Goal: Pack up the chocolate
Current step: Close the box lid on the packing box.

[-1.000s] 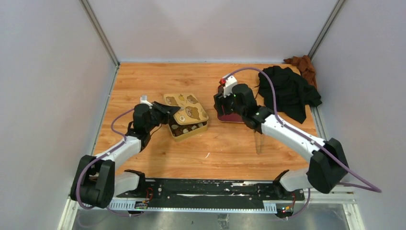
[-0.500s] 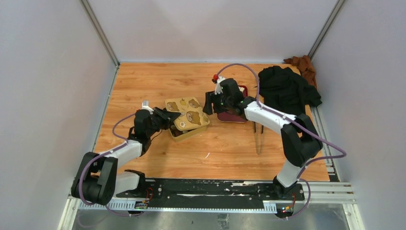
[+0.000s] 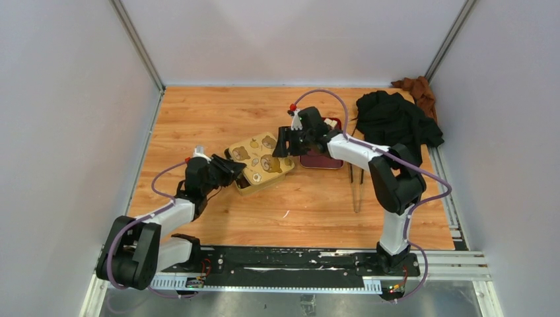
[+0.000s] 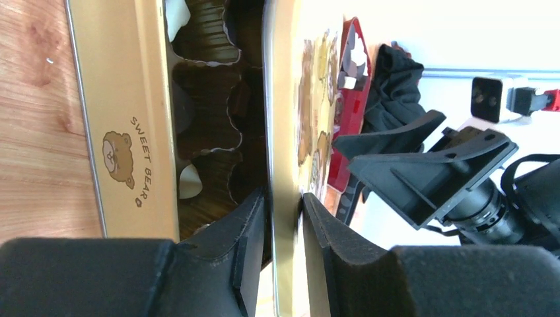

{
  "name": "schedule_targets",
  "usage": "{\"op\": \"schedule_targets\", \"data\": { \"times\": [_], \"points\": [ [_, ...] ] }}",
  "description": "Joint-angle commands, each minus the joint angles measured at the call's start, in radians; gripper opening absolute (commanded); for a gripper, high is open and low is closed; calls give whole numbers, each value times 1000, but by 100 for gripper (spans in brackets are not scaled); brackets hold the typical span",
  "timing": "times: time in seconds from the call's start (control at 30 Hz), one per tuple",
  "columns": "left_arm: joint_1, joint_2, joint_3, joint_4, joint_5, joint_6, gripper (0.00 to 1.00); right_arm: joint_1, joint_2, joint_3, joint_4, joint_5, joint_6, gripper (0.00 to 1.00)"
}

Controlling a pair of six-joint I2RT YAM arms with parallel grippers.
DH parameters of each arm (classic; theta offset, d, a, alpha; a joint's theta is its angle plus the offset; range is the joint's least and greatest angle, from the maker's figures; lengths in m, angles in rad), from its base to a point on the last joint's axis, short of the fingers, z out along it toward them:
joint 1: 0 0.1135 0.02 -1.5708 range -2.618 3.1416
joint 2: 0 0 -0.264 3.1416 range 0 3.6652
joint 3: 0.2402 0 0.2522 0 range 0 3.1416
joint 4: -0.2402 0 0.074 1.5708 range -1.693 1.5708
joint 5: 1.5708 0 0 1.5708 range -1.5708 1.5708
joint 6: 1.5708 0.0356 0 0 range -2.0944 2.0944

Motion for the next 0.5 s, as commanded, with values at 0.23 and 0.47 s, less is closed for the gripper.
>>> {"op": "schedule_targets", "data": {
  "times": [0.23,0.47],
  "points": [
    [10,-60,20,-157,-90,110,26,-41,-31,7,-19,39,-29,67],
    [10,-62,37,-196,-99,131,26,-57,5,55,-48,7,-49,69]
  ]
}}
